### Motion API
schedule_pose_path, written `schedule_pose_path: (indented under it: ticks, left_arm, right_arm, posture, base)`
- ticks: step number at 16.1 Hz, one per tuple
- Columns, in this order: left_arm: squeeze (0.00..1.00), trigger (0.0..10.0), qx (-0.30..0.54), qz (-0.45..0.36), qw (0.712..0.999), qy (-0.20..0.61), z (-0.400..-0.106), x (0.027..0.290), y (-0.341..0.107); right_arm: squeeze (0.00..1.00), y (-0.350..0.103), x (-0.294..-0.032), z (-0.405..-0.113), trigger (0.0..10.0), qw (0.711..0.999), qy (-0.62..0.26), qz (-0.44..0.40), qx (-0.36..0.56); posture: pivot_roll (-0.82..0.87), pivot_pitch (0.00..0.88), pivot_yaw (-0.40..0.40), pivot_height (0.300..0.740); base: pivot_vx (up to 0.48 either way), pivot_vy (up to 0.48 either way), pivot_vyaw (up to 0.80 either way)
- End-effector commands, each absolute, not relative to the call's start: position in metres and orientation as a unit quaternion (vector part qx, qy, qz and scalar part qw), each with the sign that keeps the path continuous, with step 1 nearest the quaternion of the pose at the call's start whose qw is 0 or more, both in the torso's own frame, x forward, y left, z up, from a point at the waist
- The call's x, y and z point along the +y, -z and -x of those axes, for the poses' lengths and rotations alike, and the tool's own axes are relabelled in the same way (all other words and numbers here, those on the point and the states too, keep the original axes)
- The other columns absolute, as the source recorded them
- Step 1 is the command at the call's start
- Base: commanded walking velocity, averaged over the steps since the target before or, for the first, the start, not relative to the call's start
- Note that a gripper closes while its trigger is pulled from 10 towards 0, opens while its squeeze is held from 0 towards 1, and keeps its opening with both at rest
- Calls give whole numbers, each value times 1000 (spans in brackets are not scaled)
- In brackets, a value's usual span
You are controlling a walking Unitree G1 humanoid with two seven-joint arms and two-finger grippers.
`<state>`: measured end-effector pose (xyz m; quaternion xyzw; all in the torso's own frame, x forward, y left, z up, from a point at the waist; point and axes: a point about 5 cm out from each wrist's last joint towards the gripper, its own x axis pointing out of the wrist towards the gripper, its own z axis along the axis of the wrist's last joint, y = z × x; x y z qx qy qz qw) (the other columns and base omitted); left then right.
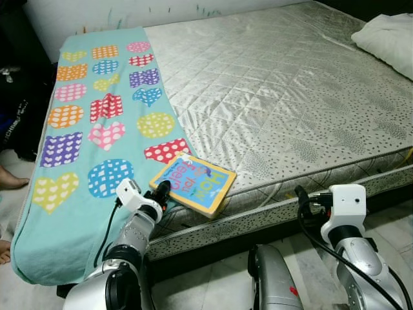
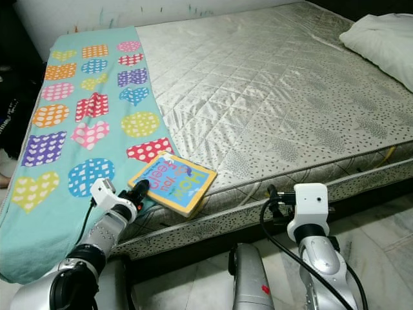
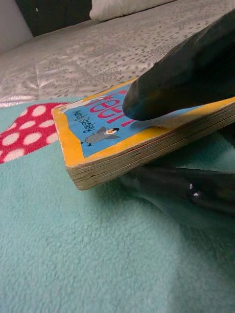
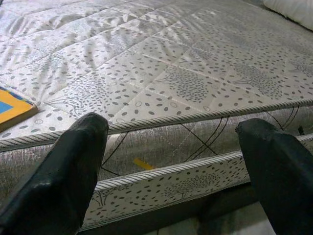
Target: Clean up the room
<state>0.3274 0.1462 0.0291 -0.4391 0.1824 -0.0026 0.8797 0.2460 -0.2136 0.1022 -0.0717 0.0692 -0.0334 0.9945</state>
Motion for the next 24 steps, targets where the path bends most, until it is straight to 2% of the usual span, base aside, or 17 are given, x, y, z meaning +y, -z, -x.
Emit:
schedule_pose_path:
  ticks: [1, 8, 11, 13, 15, 17, 20, 24]
  left_arm:
    - [0, 0, 175, 445, 878, 13, -331, 145, -34]
    - [0, 0, 167, 449, 878, 16, -332, 144, -36]
    - [0, 0, 140, 468, 873, 10, -336, 146, -41]
    - [0, 0, 104, 455, 884, 14, -341, 149, -52]
    - [0, 0, 34, 359, 932, 12, -345, 161, -73]
    - [0, 0, -33, 260, 965, 14, -338, 173, -100]
    - [0, 0, -84, 144, 986, 24, -308, 183, -122]
    - [0, 0, -87, 20, 996, -10, -265, 194, -132]
  right_arm:
    - [0, -101, -214, -247, 10000, 994, 36, 72, 70]
    - [0, -101, -214, -249, 10000, 994, 37, 72, 67]
    - [0, -101, -214, -251, 10000, 995, 38, 73, 64]
    - [0, -103, -213, -255, 10000, 995, 38, 71, 59]
    - [0, -106, -208, -265, 10000, 996, 36, 59, 50]
    - [0, -105, -196, -276, 10000, 997, 26, 51, 52]
    - [0, -102, -180, -282, 10000, 998, 12, 22, 58]
    - [0, -100, -172, -289, 10000, 998, 20, 1, 60]
  posture:
    - [-282, 0, 39, 514]
    - [-283, 0, 40, 514]
    - [-282, 0, 40, 514]
    - [-268, 0, 39, 514]
    - [-229, 0, 33, 514]
    - [-188, 0, 27, 514]
    - [-136, 0, 26, 514]
    - [-102, 0, 36, 514]
  base:
    - [0, 0, 0]
    - [0, 0, 0]
    - [0, 0, 0]
    - [0, 0, 0]
    - [0, 0, 0]
    - [0, 0, 0]
    - [0, 0, 0]
    - [0, 0, 0]
